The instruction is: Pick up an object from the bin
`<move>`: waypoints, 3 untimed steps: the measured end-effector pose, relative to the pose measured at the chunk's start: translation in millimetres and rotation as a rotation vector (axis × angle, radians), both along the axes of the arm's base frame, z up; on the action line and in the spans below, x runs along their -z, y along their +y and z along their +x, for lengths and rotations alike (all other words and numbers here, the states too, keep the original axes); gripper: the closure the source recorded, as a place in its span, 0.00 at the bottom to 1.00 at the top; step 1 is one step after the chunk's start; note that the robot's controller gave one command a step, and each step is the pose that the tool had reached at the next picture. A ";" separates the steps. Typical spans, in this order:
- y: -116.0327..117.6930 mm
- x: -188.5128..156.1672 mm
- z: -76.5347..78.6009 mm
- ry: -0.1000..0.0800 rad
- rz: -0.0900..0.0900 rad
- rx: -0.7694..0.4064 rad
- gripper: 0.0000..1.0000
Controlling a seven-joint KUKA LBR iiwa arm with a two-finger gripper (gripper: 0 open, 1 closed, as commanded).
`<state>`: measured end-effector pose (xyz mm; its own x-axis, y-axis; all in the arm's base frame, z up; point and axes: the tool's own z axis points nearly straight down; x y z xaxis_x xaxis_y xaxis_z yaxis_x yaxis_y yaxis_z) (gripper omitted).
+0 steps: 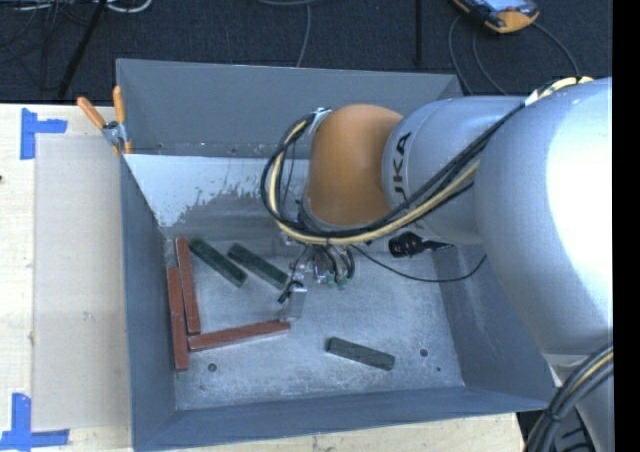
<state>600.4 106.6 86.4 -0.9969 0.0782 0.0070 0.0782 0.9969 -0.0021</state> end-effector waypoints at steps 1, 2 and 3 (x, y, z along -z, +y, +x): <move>6.4 -9.6 -0.8 -0.003 0.002 0.007 0.00; -36.1 -2.5 -3.4 -0.005 0.000 0.192 1.00; -35.9 -2.5 -3.4 -0.005 0.000 0.191 0.00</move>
Offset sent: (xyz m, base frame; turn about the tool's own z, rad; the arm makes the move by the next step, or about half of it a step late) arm -0.0030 -0.0356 0.0032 0.1916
